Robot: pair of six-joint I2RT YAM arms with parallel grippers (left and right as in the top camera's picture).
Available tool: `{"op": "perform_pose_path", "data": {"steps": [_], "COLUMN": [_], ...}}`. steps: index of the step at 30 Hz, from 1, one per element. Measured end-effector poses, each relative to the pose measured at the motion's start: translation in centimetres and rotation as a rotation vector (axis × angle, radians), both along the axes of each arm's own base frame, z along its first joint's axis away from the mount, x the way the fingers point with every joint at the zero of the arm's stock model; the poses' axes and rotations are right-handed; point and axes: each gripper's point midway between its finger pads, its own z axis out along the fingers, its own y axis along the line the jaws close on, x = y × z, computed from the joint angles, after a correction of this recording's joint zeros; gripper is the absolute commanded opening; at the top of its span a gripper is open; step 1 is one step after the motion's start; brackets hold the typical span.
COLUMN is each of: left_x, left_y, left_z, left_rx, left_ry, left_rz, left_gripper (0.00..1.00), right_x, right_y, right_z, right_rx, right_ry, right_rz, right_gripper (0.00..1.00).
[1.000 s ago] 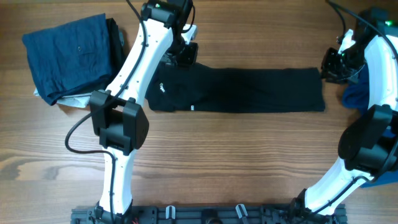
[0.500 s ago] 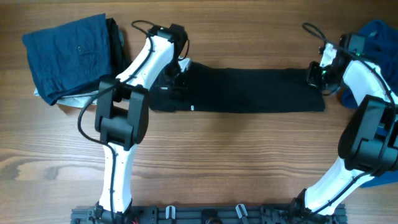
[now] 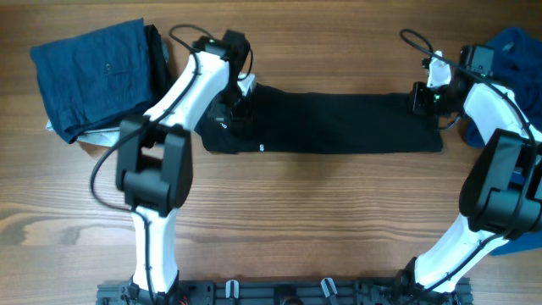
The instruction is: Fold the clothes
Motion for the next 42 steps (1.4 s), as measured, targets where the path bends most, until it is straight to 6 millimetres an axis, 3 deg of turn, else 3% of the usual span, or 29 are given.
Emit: {"op": "perform_pose_path", "data": {"steps": [3, 5, 11, 16, 21, 27, 38, 40, 42], "left_x": [1.5, 2.3, 1.7, 1.6, 0.6, -0.1, -0.6, -0.5, 1.9], "left_y": [-0.5, -0.7, -0.2, 0.5, 1.0, 1.3, 1.5, 1.4, 0.8], "left_z": [3.0, 3.5, -0.2, -2.9, -4.3, -4.5, -4.3, -3.7, -1.2], "left_rx": [-0.036, -0.051, -0.027, 0.004, 0.021, 0.019, 0.014, 0.014, -0.016], "left_ry": [-0.113, -0.153, -0.144, -0.169, -0.143, -0.146, -0.138, -0.138, -0.22], "left_rz": [0.017, 0.024, 0.033, 0.045, 0.054, 0.063, 0.07, 0.071, 0.078], "left_gripper": [0.04, 0.04, 0.04, 0.04, 0.04, 0.04, 0.04, 0.05, 0.05], "right_x": [0.1, 0.2, 0.7, 0.5, 1.4, 4.3, 5.7, 5.5, 5.2], "right_y": [-0.1, -0.2, -0.8, -0.8, -1.7, -3.7, -5.1, -5.4, -6.2], "right_z": [-0.1, -0.1, -0.8, -3.6, -3.9, -3.6, -3.3, -2.9, -0.9], "right_rx": [-0.031, -0.047, -0.078, -0.071, -0.129, -0.223, -0.292, -0.306, -0.326], "right_ry": [-0.005, -0.013, -0.037, 0.009, -0.009, -0.114, -0.164, -0.161, -0.174], "right_rz": [0.02, 0.028, 0.023, 0.023, -0.005, -0.051, -0.086, -0.092, -0.115], "right_gripper": [0.04, 0.04, 0.04, 0.05, 0.04, 0.07, 0.32, 0.36, 0.36]}}
